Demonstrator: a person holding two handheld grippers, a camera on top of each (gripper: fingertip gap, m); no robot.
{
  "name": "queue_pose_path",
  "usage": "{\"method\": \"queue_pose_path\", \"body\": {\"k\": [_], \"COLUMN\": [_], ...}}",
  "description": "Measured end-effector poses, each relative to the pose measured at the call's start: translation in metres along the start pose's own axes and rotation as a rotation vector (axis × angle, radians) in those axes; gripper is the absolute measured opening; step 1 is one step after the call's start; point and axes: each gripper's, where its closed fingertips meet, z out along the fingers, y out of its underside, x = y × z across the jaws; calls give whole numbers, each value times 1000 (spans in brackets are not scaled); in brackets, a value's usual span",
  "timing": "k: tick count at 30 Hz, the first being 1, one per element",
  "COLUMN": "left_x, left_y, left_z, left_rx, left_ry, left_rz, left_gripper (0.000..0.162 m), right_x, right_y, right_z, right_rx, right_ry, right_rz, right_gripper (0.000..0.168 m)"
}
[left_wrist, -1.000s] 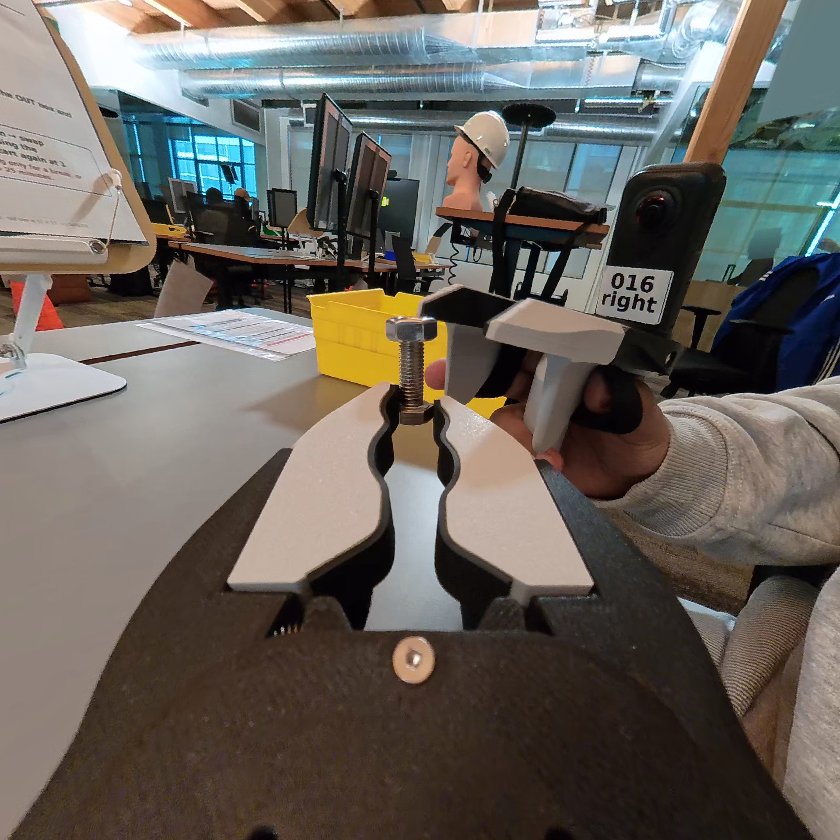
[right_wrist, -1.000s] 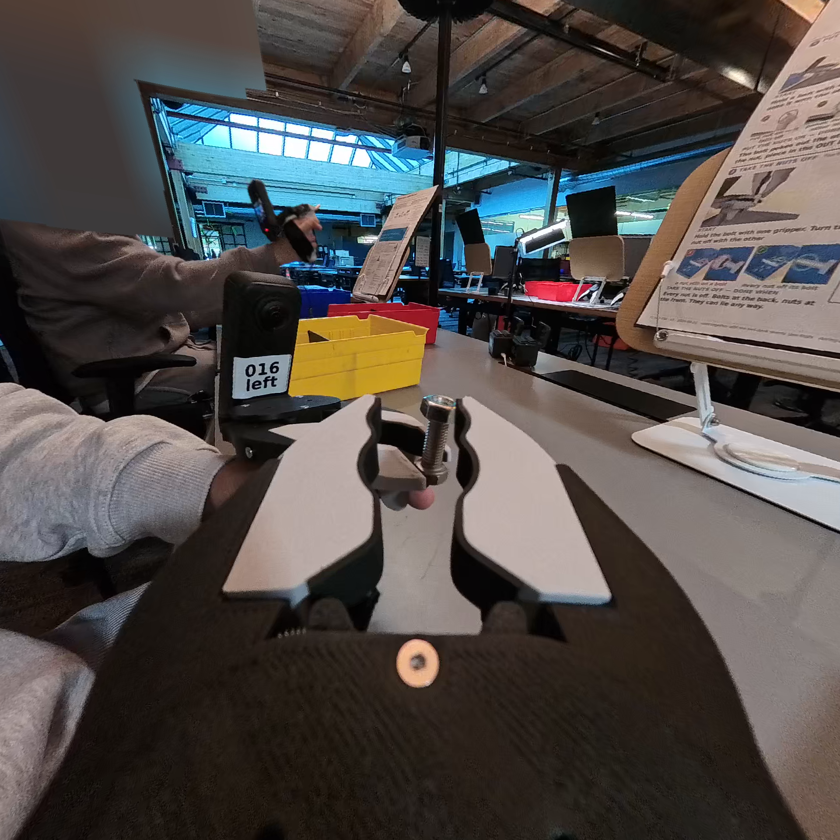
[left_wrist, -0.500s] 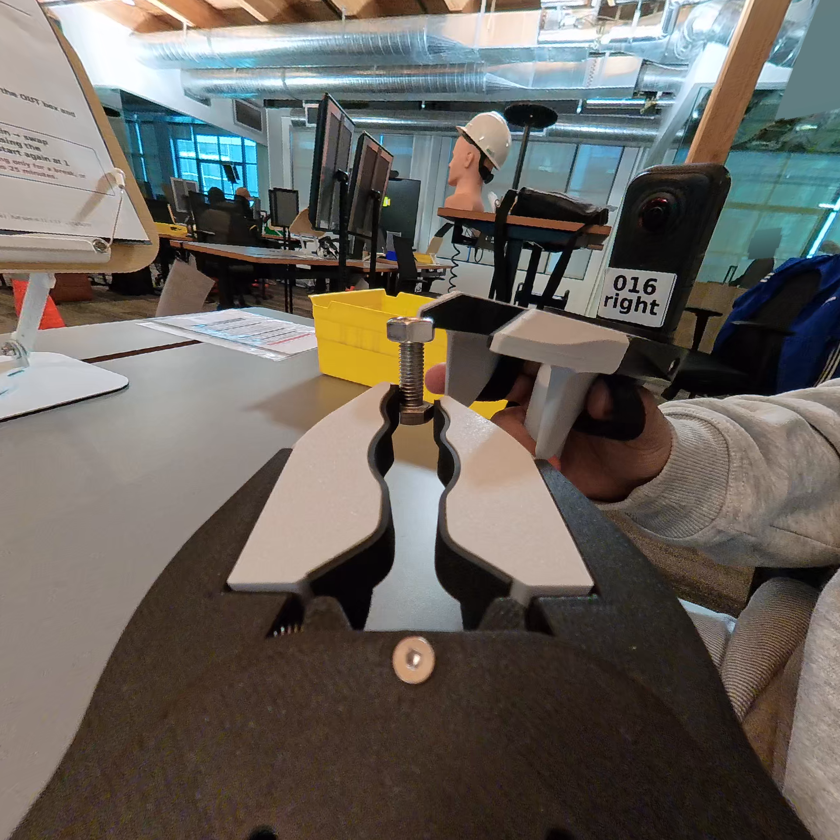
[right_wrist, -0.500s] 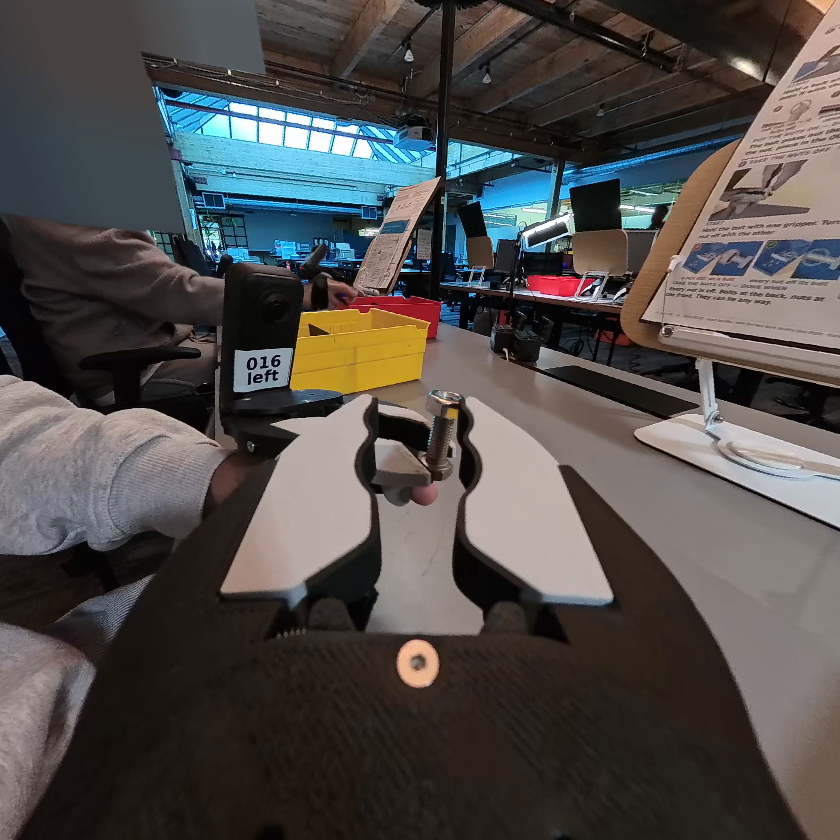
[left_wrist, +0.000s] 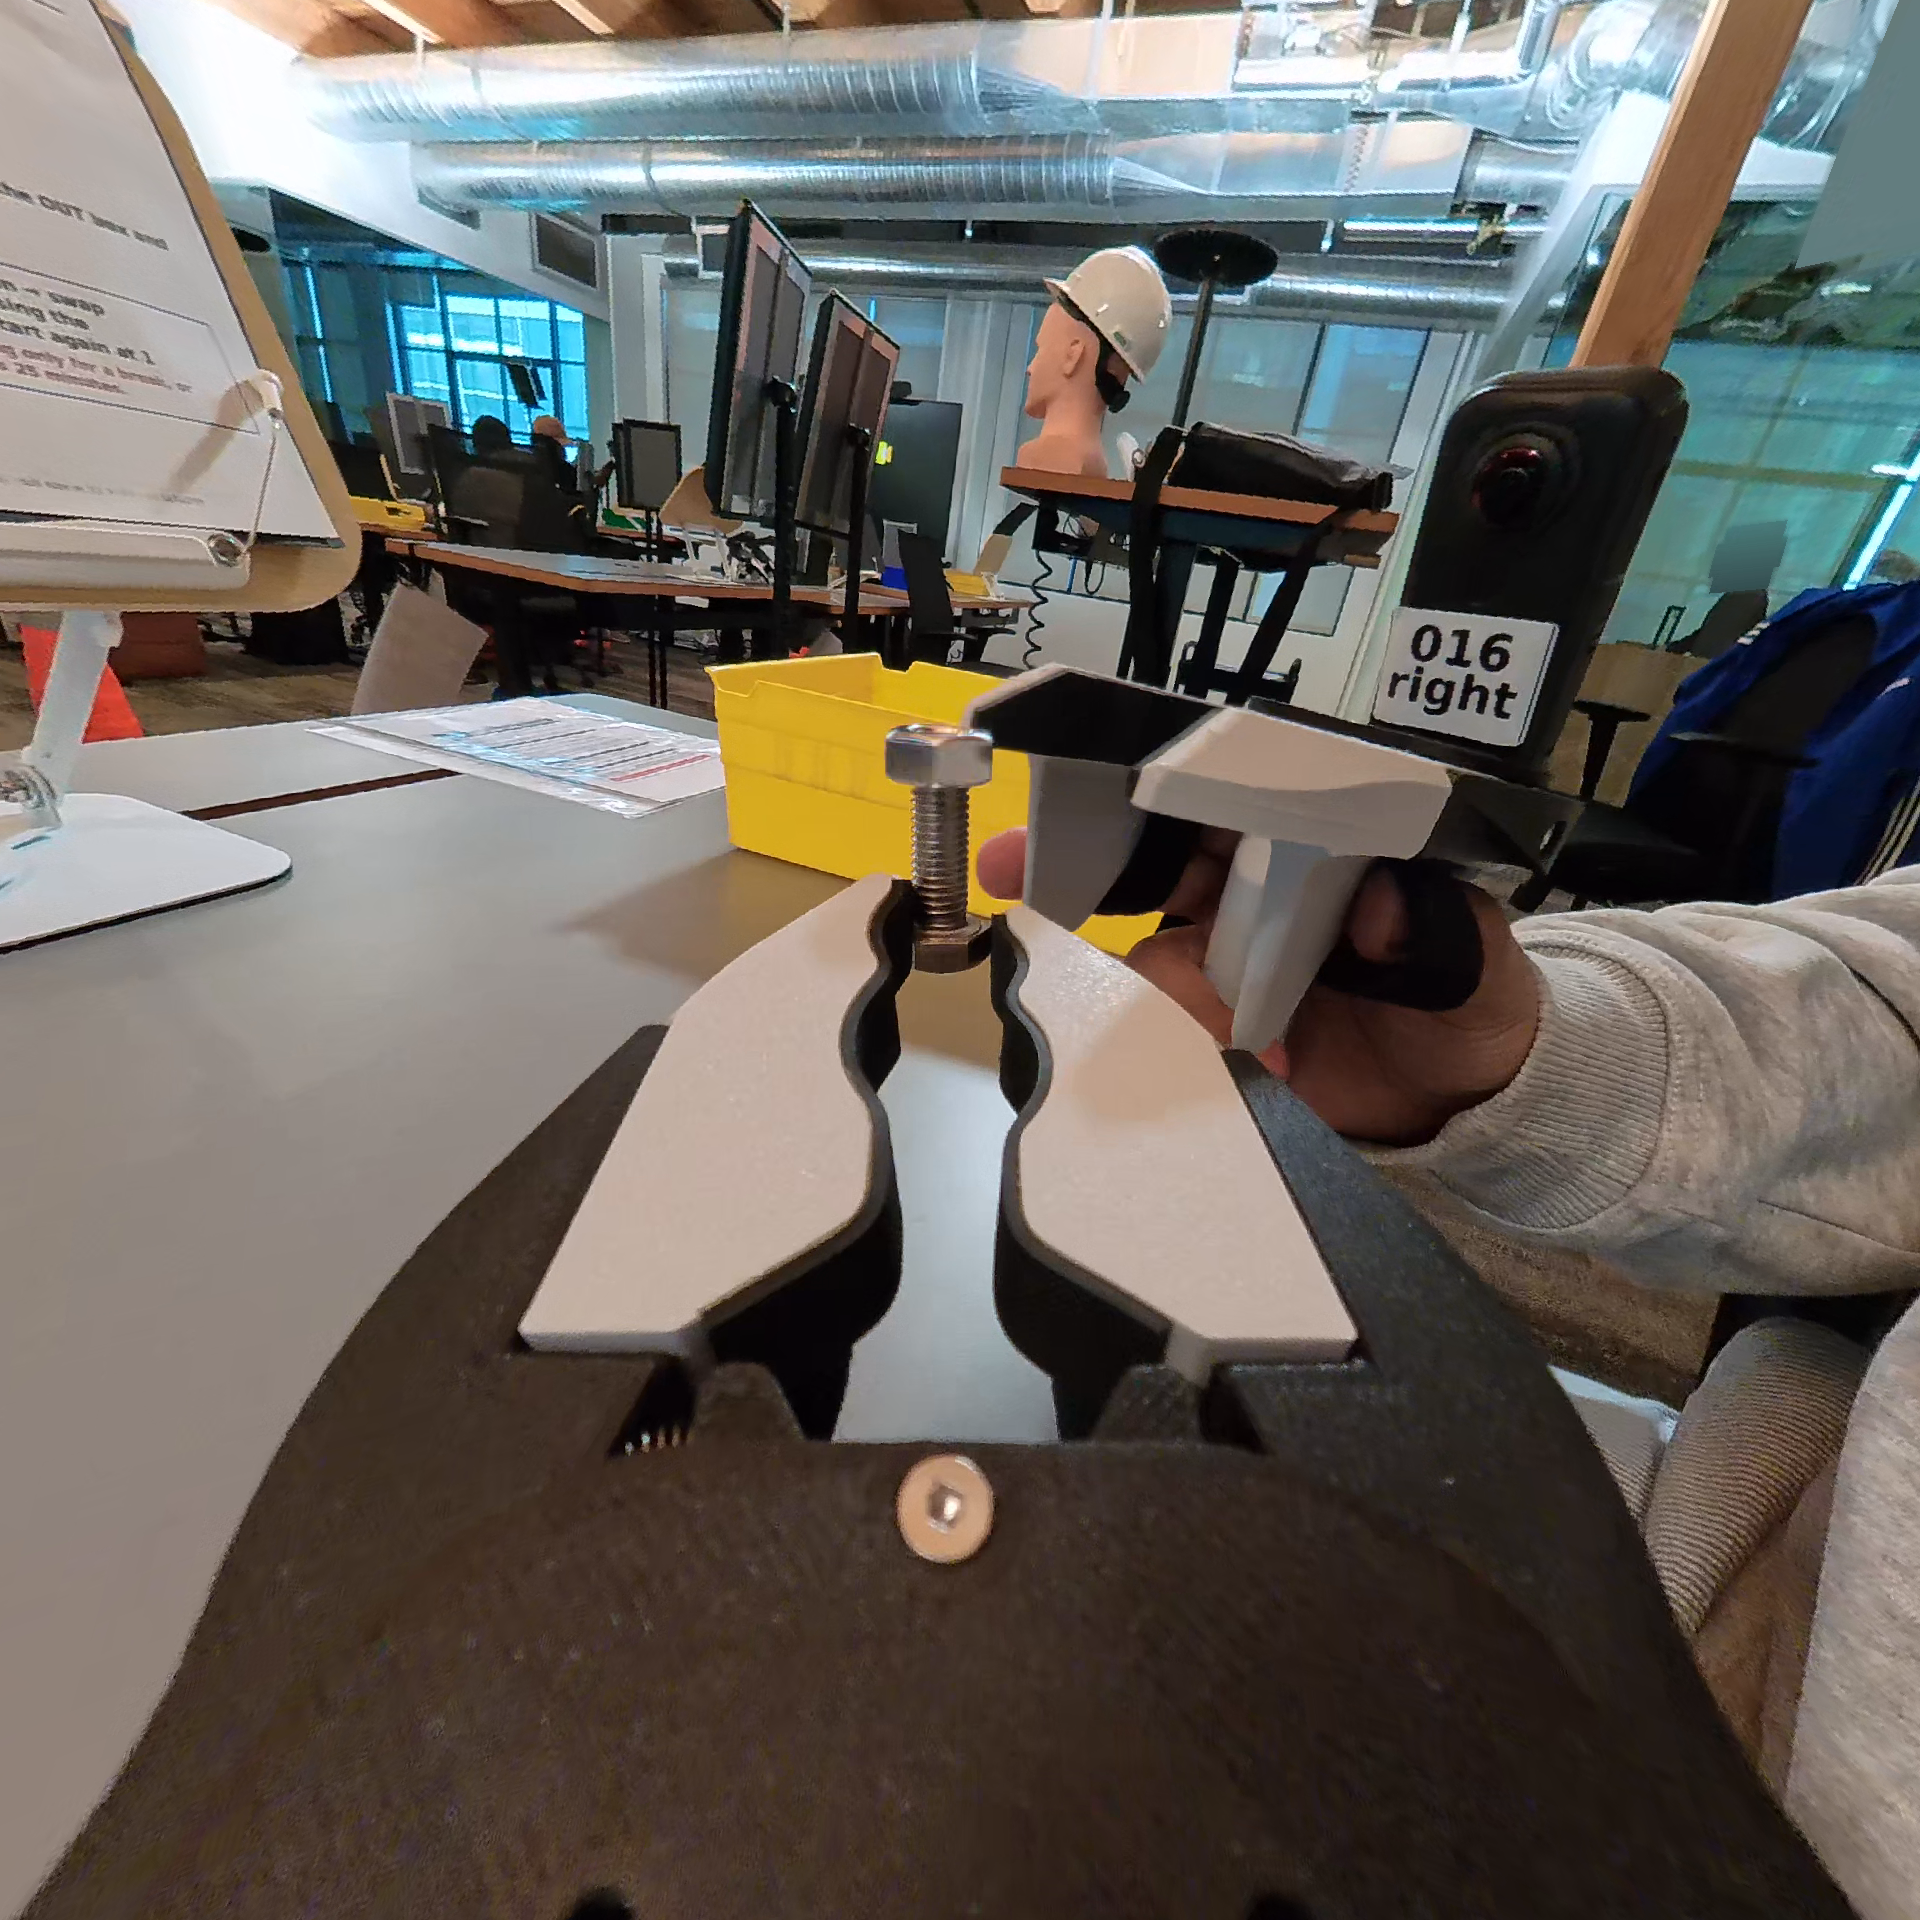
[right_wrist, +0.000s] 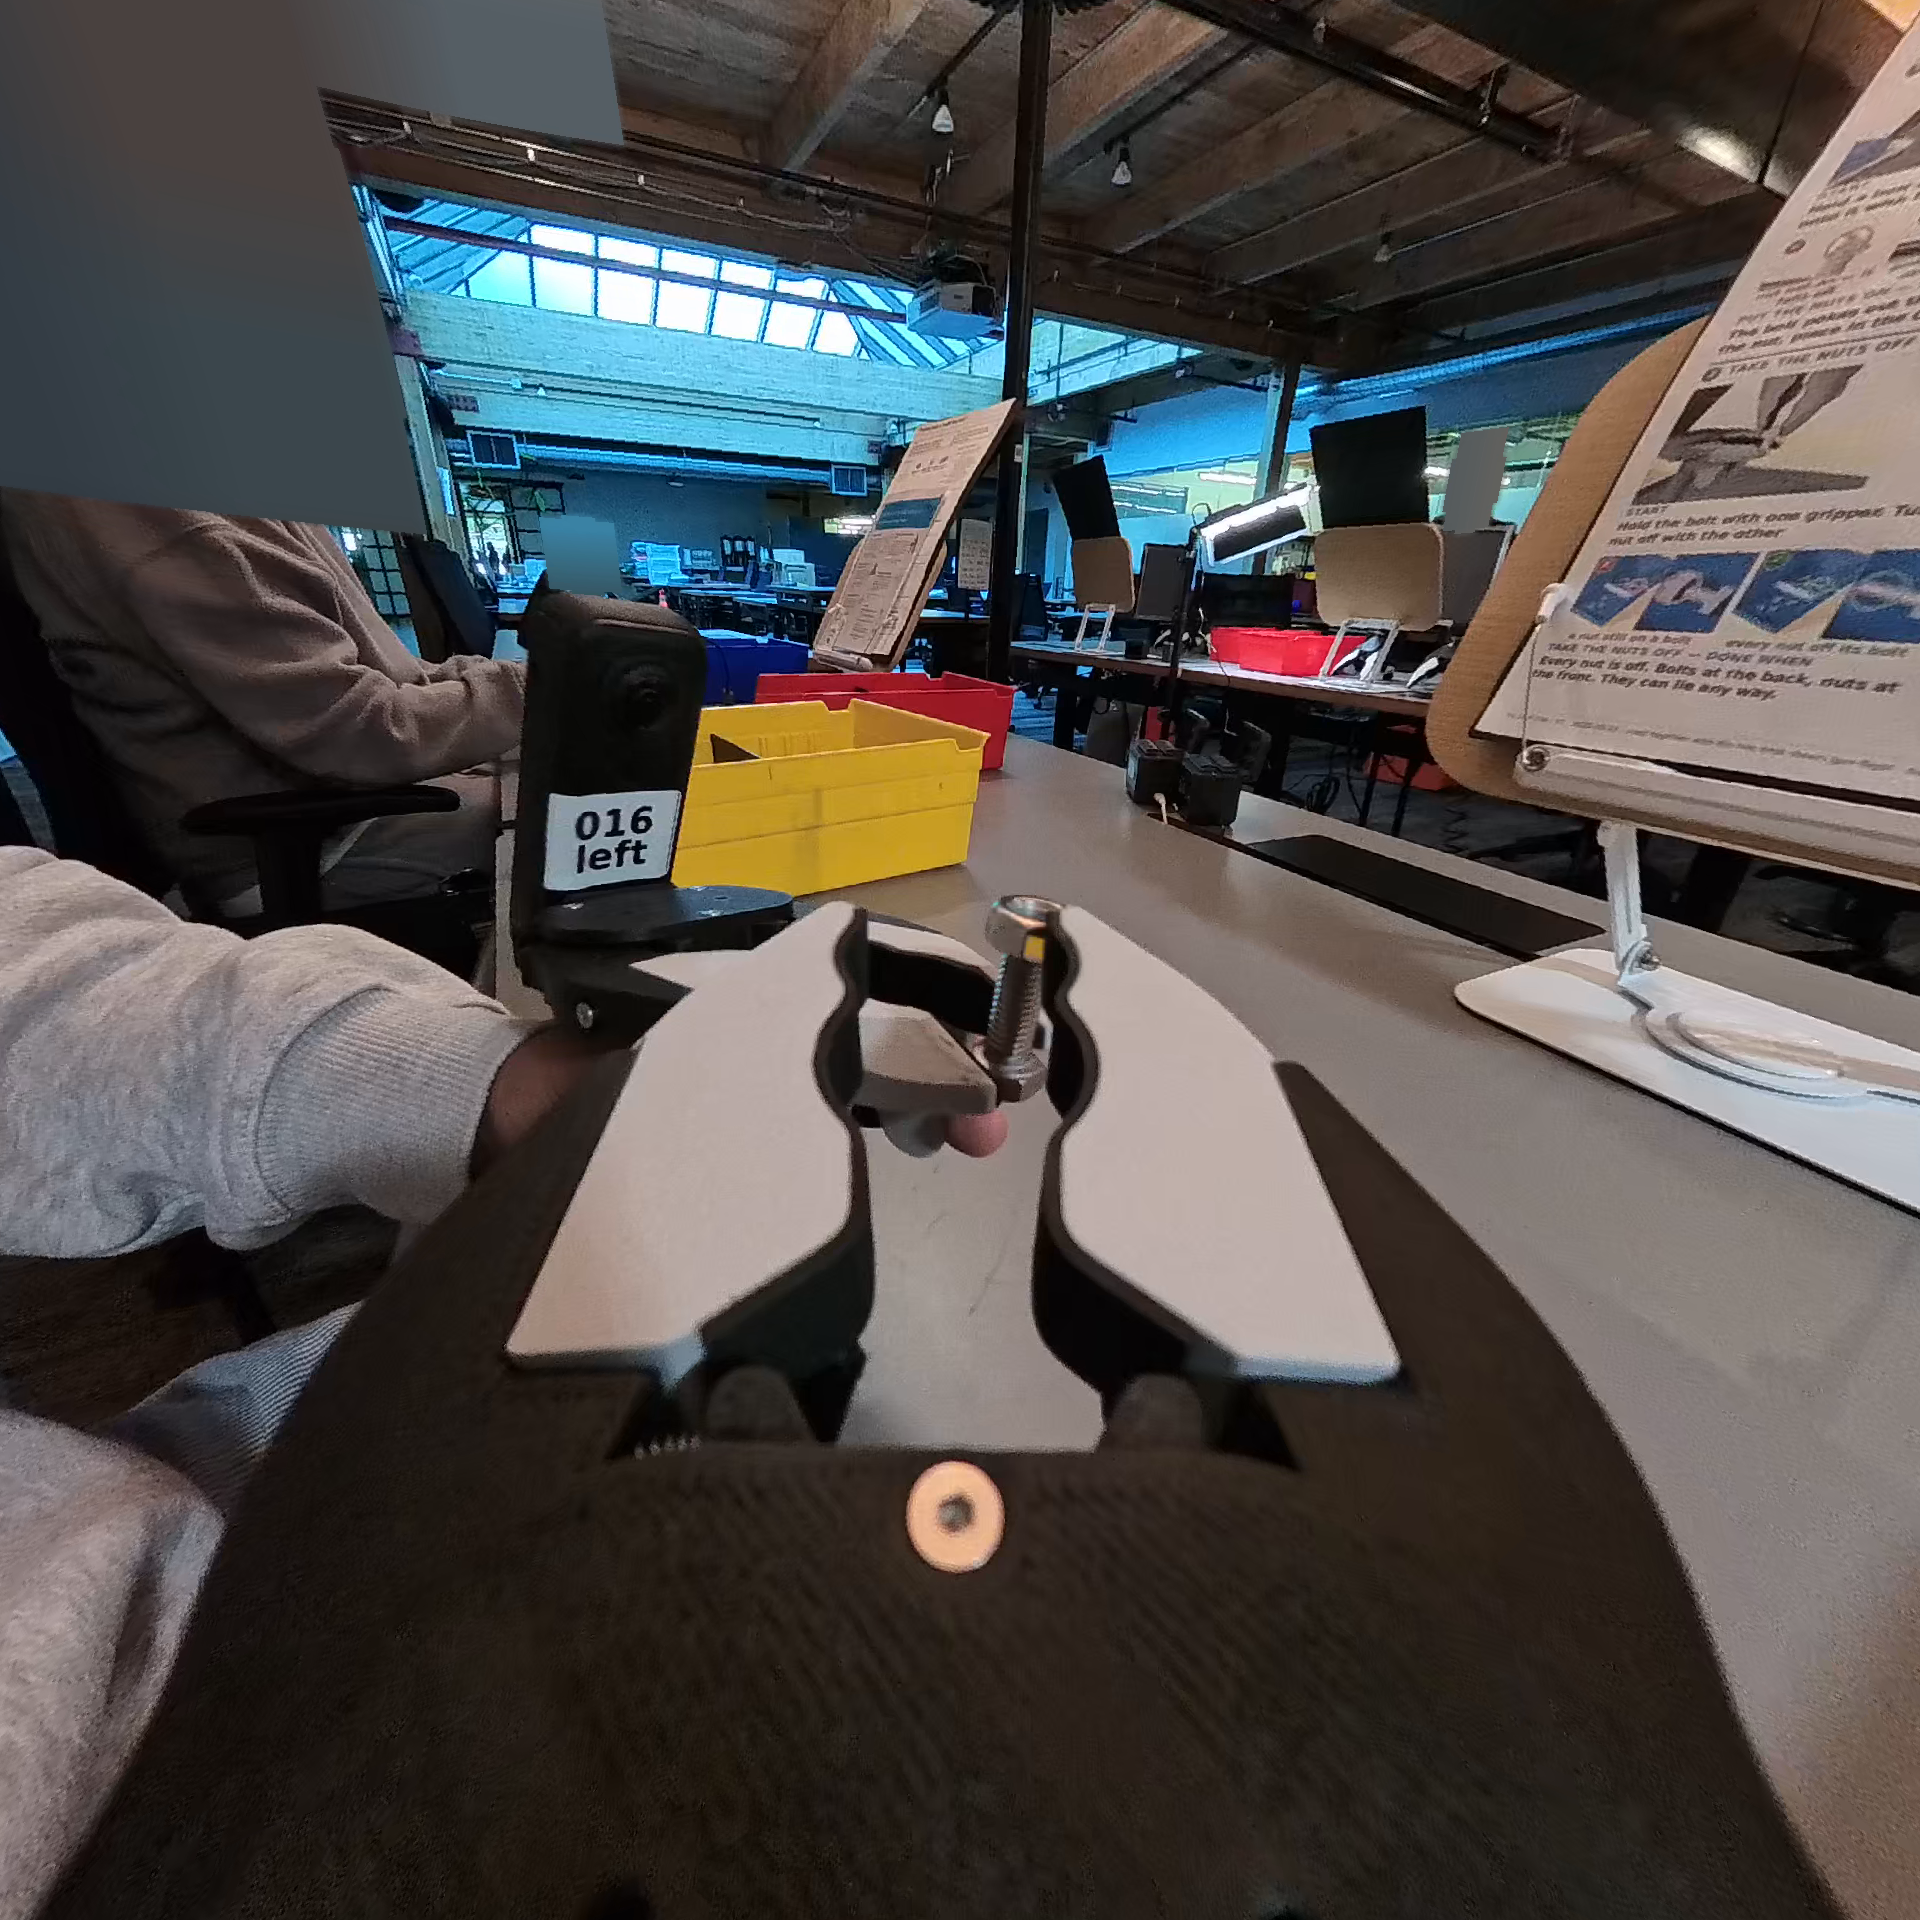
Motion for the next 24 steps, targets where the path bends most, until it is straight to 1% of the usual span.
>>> {"method": "queue_pose_path", "body": {"k": [2, 7, 10, 12, 15, 17, 24], "left_x": [0, 2, 2, 1, -1, -1, 2], "left_y": [0, 1, 1, 1, 0, 0, 1], "left_z": [0, 1, 1, 0, 0, 0, 1], "left_rx": [-1, -5, -5, -4, -1, -1, -7], "left_ry": [-1, 5, 6, 2, -2, -2, 7], "left_rz": [-1, 5, 5, 4, -3, -3, 6], "left_gripper": [15, 15, 15, 16, 16, 16, 16], "right_x": [1, 3, 2, 1, 0, 1, 5], "right_y": [-1, 1, 1, 1, -1, -2, 1], "right_z": [-1, 1, 1, 1, 0, -1, 1], "right_rx": [5, 0, -3, -1, 3, 7, -2], "right_ry": [5, 19, 17, 13, 0, 8, 31], "right_rz": [-3, -2, -2, 0, 4, 0, 13], "right_gripper": [32, 39, 40, 39, 32, 31, 40]}}
